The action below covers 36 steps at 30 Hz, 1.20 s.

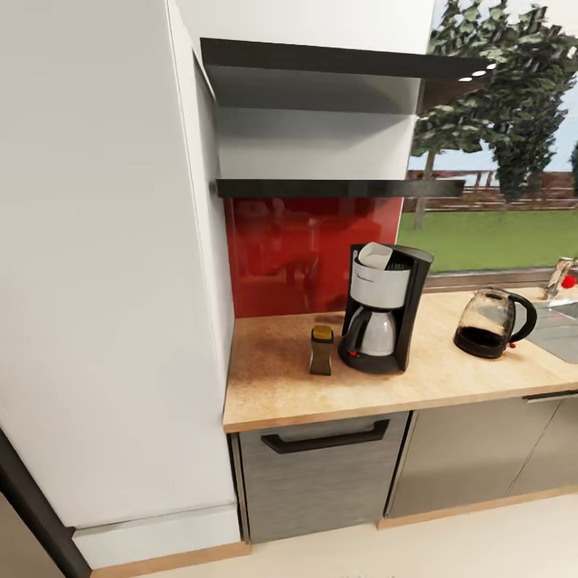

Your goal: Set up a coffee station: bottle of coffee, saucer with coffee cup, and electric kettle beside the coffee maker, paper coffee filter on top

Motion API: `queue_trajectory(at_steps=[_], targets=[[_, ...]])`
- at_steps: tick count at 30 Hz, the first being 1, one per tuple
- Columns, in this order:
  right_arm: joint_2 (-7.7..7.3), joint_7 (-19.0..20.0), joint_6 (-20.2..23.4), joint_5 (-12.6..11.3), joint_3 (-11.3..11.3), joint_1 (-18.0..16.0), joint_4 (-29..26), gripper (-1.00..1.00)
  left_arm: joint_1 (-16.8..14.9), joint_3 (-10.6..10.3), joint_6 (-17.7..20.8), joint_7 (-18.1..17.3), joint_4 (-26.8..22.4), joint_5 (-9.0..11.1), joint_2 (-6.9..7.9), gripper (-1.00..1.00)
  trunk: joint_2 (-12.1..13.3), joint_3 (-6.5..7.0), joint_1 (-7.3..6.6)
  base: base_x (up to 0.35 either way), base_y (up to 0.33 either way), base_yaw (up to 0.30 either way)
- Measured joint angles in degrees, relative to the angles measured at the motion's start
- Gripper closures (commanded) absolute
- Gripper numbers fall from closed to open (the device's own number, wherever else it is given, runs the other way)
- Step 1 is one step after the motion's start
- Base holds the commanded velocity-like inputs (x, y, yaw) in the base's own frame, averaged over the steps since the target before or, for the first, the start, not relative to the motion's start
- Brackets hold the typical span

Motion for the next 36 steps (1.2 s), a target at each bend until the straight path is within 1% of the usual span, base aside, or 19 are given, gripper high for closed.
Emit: queue_trajectory(at_steps=[36], targets=[[-0.53, -0.08, 0.0, 0.04, -0.17, 1.19, 0.0, -1.0, 0.02, 0.04, -0.03, 0.0, 0.0, 0.01, 0.02, -1.0, 0.0, 0.0, 0.0, 0.0, 0.0, -0.266]])
